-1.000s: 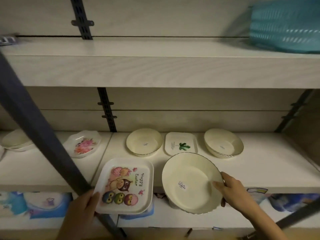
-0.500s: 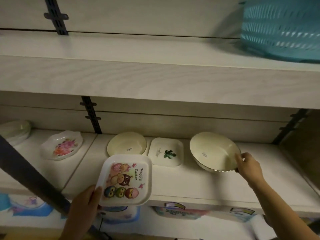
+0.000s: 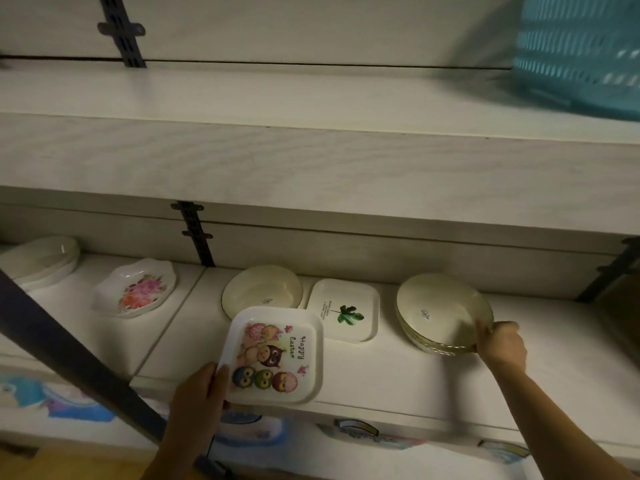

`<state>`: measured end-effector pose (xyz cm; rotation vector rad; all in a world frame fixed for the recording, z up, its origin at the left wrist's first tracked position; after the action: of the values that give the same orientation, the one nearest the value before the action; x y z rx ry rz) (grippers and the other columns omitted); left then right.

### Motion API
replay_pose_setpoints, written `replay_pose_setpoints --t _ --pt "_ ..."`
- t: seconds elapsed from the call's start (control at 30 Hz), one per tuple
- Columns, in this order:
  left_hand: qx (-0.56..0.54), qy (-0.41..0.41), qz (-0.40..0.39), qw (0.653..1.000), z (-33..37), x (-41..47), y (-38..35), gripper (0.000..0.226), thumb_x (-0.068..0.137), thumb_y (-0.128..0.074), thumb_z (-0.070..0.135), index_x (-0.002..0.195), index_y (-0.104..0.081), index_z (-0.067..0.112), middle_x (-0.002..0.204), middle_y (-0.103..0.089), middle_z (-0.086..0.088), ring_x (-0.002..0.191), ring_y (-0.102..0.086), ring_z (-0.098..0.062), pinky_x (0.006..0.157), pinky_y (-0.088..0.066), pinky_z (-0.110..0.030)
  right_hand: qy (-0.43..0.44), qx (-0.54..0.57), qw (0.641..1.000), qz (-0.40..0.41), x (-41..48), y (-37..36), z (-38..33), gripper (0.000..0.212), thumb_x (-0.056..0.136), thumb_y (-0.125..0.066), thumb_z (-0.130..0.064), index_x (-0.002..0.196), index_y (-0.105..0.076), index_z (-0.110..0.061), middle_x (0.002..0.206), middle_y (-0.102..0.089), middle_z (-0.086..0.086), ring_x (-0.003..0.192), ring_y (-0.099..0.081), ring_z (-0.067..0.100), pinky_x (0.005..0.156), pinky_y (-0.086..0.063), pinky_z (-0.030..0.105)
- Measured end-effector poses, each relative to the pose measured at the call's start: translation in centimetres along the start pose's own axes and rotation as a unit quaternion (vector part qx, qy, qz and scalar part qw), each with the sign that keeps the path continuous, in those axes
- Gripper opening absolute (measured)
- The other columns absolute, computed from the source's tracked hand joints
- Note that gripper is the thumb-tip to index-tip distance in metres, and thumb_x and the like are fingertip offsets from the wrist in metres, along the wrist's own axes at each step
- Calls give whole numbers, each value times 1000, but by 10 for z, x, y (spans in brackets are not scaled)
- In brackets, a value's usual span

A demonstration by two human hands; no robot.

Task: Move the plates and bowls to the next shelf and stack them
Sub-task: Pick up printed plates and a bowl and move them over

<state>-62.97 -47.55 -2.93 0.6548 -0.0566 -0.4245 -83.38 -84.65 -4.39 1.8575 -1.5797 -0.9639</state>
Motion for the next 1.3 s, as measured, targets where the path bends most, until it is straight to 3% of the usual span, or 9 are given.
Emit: replay_pose_setpoints --t 0.13,0.33,0.47,0.6,0.67,0.73,0.9,1.0,1.3 --pt "6 -2 -5 1000 -1 2 -7 26 93 -48 17 67 -51 16 72 -64 -8 69 -64 -21 63 -57 -35 -16 -5 1000 6 -2 1 2 51 91 -52 -37 114 -42 8 117 -56 34 110 -52 49 90 -43 49" --pt "21 -14 -10 1000 8 11 -26 21 95 -46 21 74 -48 18 68 -59 3 60 -60 -7 48 -48 -16 -12 71 997 32 -18 16 -1 51 95 -43 -39 127 -39 1 122 -56 30 114 -50 46 93 -40 48" --pt "22 -25 -45 998 25 31 -52 13 96 -42 23 92 -46 11 73 -57 4 60 -61 -8 46 -45 -17 62 108 992 3 -44 32 -2 44 96 -42 -32 131 -37 -5 105 -64 29 93 -57 40 83 -44 43" --pt "9 -44 -43 998 46 55 -83 19 97 -40 23 78 -39 21 73 -56 5 59 -58 -5 41 -44 -16 112 98 988 -37 -75 40 2 39 96 -43 -32 127 -41 -8 69 -62 9 66 -55 23 61 -40 33" --pt "13 -50 -34 998 55 69 -99 20 97 -40 22 78 -38 18 71 -55 2 60 -59 -11 45 -50 -21 123 91 986 -60 -88 41 4 33 96 -44 -29 123 -43 -11 61 -58 5 62 -54 19 56 -39 30" --pt "40 -66 -17 997 63 82 -113 17 97 -40 21 83 -42 11 73 -58 -6 67 -64 -22 55 -56 -36 131 87 985 -77 -98 41 7 25 96 -45 -26 119 -44 -15 55 -55 5 57 -52 20 56 -39 29" --pt "155 -80 3 985 69 104 -136 27 96 -41 20 103 -52 -4 95 -66 -25 87 -64 -40 65 -48 -40 140 79 983 -94 -111 40 14 19 95 -47 -25 114 -45 -23 53 -54 1 57 -52 18 60 -41 28" --pt "190 -73 5 979 66 113 -141 27 96 -41 20 104 -52 -3 98 -67 -26 89 -64 -39 70 -50 -42 150 74 980 -103 -116 40 18 17 95 -47 -24 111 -47 -23 50 -51 0 50 -47 16 55 -38 29" --pt "186 -40 -1 982 59 109 -143 32 93 -50 26 107 -49 -2 96 -68 -22 86 -67 -33 60 -49 -33 159 64 977 -129 -118 30 17 13 95 -46 -27 108 -48 -26 50 -51 2 52 -48 14 56 -40 27"
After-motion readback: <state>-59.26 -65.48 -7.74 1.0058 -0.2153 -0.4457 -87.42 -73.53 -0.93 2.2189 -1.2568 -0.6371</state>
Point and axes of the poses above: each hand's wrist, its own x-axis towards the middle knuckle, its own y-axis out of the back of the hand, z = x × y, the point moved 1 cm from there along x, towards the middle knuckle
